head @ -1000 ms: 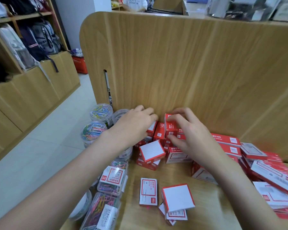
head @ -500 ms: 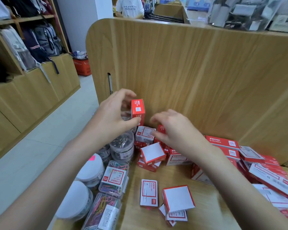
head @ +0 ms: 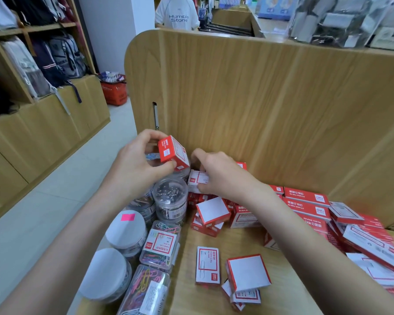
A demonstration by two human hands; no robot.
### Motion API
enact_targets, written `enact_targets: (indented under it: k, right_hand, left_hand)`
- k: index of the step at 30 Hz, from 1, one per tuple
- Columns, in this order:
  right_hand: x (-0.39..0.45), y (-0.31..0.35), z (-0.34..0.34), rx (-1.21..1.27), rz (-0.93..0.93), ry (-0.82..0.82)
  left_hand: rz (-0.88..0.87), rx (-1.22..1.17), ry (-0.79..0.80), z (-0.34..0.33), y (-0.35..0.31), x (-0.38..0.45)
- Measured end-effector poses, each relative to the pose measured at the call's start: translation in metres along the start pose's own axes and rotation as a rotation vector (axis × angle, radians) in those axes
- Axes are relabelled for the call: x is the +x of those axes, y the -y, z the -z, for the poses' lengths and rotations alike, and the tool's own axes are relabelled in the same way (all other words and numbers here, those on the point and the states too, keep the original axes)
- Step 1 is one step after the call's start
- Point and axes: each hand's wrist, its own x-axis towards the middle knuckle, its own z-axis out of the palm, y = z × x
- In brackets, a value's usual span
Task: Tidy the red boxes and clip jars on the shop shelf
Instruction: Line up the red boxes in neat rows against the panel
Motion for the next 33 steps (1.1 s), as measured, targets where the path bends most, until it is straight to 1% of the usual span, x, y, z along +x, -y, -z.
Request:
enact_targets:
  k: [3,7,9,11,13,15,19,21,25,27,29,31,33]
  right_hand:
    - [-0.002,-0.004,0.009,0.108,0.013,-0.067]
    - [-0.01,-0.01,0.027,0.208,0.023,-0.22]
    - [-0.018,-0.01,0.037,0.37,-0.011,-0.279]
    - [-0.026,-0.01,0.044,0.632,-0.056,-0.311]
    - [-0.031,-0.011,0.046,0.862,-0.103,-0.305]
    - [-0.034,-0.011,0.044,0.962,-0.129,-0.278]
    - [-0.038,-0.007,0.042,0.907,-0.037,-0.219]
    - [-0.041,-0.009,0.043,0.922,-0.023,-0.204]
    - [-0.042,-0.015,0.043,1.007,-0.096,-0.187]
    - [-0.041,-0.016,0.041,1.017,-0.12,-0.192]
    - [-0.04,-0.016,0.041,0.97,-0.094,-0.22]
    - [-0.039,-0.016,0.042,0.87,-0.043,-0.263]
    - [-0.04,-0.019,0.043,0.784,0.009,-0.264]
  left_hand:
    - [0.002,-0.04,-0.043,0.001,-0.004,0.003]
    - [-0.007,-0.119,-0.057,0.003,-0.007,0.003]
    - [0.0,-0.168,-0.043,0.002,-0.008,0.001]
    - [0.015,-0.225,-0.001,-0.001,-0.011,-0.001]
    - [0.058,-0.294,0.051,-0.007,-0.016,-0.003]
    - [0.11,-0.363,0.086,-0.014,-0.02,-0.003]
    - [0.13,-0.36,0.134,-0.024,-0.025,-0.001]
    - [0.148,-0.362,0.202,-0.022,-0.024,0.0]
    - [0.14,-0.22,0.307,-0.019,-0.023,-0.004]
    - [0.151,-0.23,0.319,-0.02,-0.024,-0.005]
    - [0.152,-0.216,0.325,-0.02,-0.026,-0.006]
    - [0.158,-0.215,0.314,-0.019,-0.026,-0.004]
    - [0.174,-0.238,0.307,-0.017,-0.024,-0.001]
